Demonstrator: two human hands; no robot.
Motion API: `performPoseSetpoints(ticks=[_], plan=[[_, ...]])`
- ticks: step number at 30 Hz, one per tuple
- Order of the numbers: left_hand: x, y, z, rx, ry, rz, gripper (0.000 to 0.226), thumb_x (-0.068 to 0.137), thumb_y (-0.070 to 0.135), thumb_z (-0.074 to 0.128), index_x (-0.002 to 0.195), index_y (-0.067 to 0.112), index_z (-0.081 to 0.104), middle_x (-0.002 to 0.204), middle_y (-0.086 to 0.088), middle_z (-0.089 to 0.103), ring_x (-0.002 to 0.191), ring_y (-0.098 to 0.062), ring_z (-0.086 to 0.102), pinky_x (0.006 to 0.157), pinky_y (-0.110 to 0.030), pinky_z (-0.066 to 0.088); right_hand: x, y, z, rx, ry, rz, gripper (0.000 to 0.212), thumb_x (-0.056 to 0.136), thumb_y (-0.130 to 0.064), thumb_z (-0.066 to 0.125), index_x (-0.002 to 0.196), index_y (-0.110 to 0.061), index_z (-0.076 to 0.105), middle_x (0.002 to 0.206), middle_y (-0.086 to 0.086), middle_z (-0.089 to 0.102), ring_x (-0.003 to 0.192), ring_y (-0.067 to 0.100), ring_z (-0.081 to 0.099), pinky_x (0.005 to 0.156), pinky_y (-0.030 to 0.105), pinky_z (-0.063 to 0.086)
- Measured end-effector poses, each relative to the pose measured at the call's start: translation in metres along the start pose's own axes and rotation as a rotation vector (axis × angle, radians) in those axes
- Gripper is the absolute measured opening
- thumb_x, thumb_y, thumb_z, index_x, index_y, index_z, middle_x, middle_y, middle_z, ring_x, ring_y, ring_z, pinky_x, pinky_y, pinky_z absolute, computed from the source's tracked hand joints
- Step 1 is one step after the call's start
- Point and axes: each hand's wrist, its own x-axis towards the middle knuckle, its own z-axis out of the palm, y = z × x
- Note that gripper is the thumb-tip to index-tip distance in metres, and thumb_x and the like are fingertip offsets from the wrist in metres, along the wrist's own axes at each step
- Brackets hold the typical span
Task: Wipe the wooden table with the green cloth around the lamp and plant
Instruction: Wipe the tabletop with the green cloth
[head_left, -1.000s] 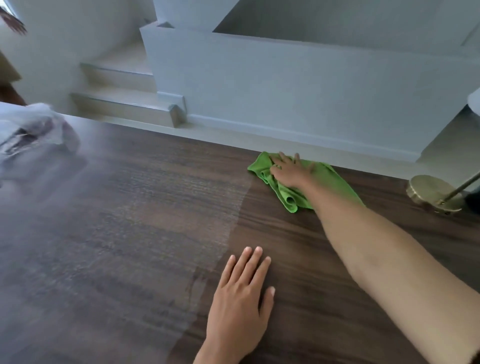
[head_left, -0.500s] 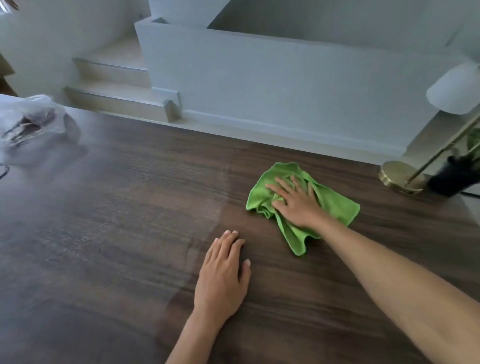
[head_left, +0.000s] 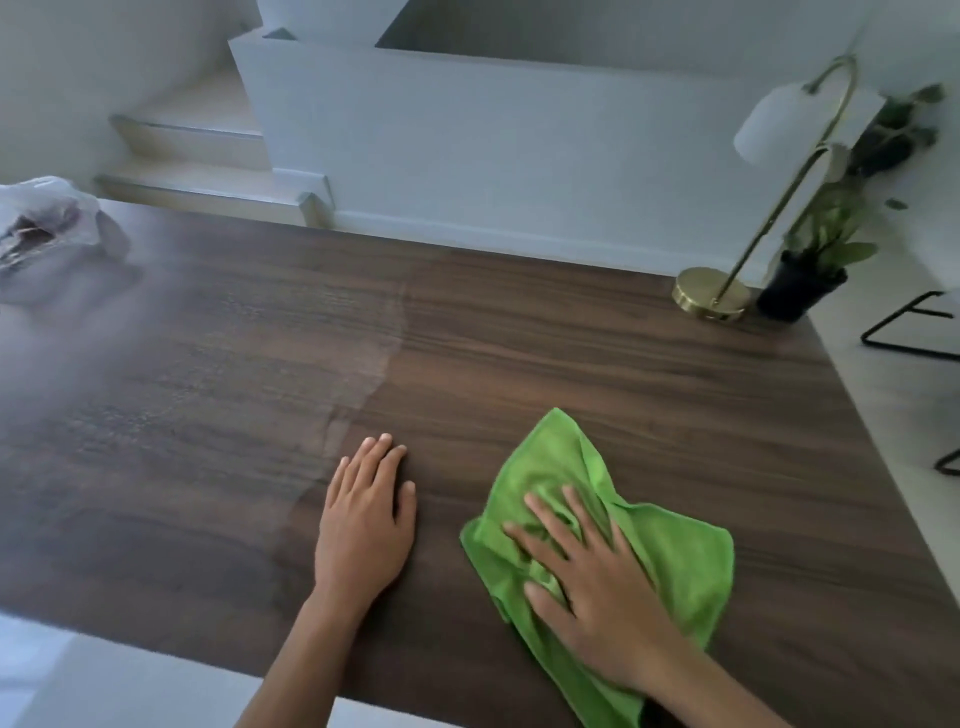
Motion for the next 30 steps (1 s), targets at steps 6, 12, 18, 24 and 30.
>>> performPoseSetpoints(ticks=[6, 12, 18, 24, 30], plan=[[-0.028, 0.026, 0.001, -0.003, -0.025, -0.095, 0.046, 0.097, 0.029, 0.050, 0.141, 0.014, 0.048, 0.154, -0.003, 0.037, 0.146, -0.019, 0.023, 0.121, -0.041, 0.015, -0.028, 0.104, -0.023, -0.074, 0.044, 0.309, 0.064, 0.087, -0.075, 0.005, 0.148, -0.056, 0.002, 0.164, -0.016, -0.003, 0.149, 0.017, -0.019, 0.121, 0.051, -0.006], [-0.074, 0.094, 0.011, -0.005, -0.136, 0.054, 0.056, 0.095, 0.044, 0.034, 0.146, 0.022, 0.041, 0.158, 0.003, 0.028, 0.149, -0.018, 0.015, 0.121, -0.044, 0.007, -0.013, 0.058, -0.006, -0.031, 0.071, 0.402, 0.061, 0.095, -0.065, 0.015, 0.153, -0.045, 0.008, 0.164, -0.010, -0.004, 0.150, 0.030, -0.015, 0.118, 0.059, -0.008], [-0.122, 0.145, 0.022, 0.025, -0.214, 0.202, 0.071, 0.089, 0.054, 0.010, 0.151, 0.025, 0.029, 0.161, 0.006, 0.018, 0.150, -0.014, 0.006, 0.121, -0.044, 0.001, -0.131, 0.049, 0.009, 0.010, 0.091, 0.257, 0.058, 0.095, -0.064, 0.017, 0.151, -0.050, 0.012, 0.161, -0.023, -0.007, 0.149, 0.012, -0.018, 0.119, 0.046, 0.000], [-0.138, 0.136, 0.019, 0.042, -0.211, 0.268, 0.069, 0.094, 0.055, 0.011, 0.152, 0.021, 0.027, 0.160, 0.003, 0.018, 0.149, -0.016, 0.006, 0.121, -0.044, 0.005, -0.171, 0.156, -0.020, -0.005, 0.076, 0.599, 0.069, 0.087, -0.071, 0.004, 0.152, -0.049, 0.009, 0.164, -0.015, -0.002, 0.151, 0.018, -0.011, 0.121, 0.047, -0.006], [-0.141, 0.148, 0.019, 0.053, -0.212, 0.184, 0.071, 0.090, 0.051, 0.009, 0.150, 0.021, 0.032, 0.160, 0.002, 0.022, 0.149, -0.018, 0.008, 0.121, -0.044, 0.003, -0.138, 0.117, -0.010, 0.026, 0.127, 0.803, 0.061, 0.098, -0.059, 0.012, 0.155, -0.037, 0.007, 0.165, -0.005, -0.008, 0.150, 0.033, -0.012, 0.114, 0.066, -0.010]])
